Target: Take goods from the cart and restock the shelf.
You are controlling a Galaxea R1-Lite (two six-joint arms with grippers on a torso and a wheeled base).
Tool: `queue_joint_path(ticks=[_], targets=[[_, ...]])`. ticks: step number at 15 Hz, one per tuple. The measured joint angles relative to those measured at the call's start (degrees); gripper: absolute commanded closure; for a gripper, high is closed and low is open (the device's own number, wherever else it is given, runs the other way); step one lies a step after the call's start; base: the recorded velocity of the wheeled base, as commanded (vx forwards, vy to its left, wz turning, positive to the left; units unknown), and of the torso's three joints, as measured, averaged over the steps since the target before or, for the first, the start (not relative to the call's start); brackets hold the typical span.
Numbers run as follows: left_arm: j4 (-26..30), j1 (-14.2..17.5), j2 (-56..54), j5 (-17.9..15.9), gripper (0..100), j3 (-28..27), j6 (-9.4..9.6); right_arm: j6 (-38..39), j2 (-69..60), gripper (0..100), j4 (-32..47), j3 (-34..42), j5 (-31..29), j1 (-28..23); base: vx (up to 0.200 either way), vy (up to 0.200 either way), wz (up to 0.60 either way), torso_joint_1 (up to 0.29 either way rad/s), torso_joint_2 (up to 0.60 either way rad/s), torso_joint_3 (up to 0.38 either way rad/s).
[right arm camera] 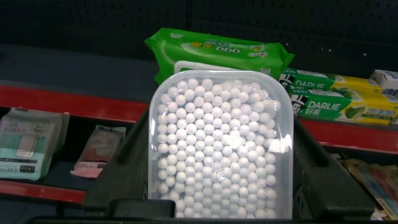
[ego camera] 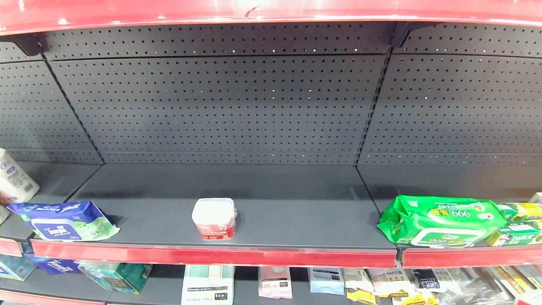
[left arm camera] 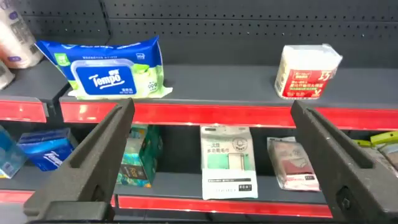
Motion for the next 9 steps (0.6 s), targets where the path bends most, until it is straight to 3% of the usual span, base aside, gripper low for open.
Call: queue_joint_path(ticks=[7, 9], targets=[[0.0, 0.0, -0.4, 0.0, 0, 0.2, -0.05, 0.3, 0.0, 100, -0.1, 0.0, -0.5, 0.0, 0.0, 0.0, 0.0, 0.0, 0.0, 0.0], [0.0, 0.0, -0.4, 0.0, 0, 0.2, -0.05, 0.4, -0.1, 100, -0.1, 0.0, -2.0, 0.0, 0.0, 0.0, 0.6, 0.0, 0.0, 0.0]])
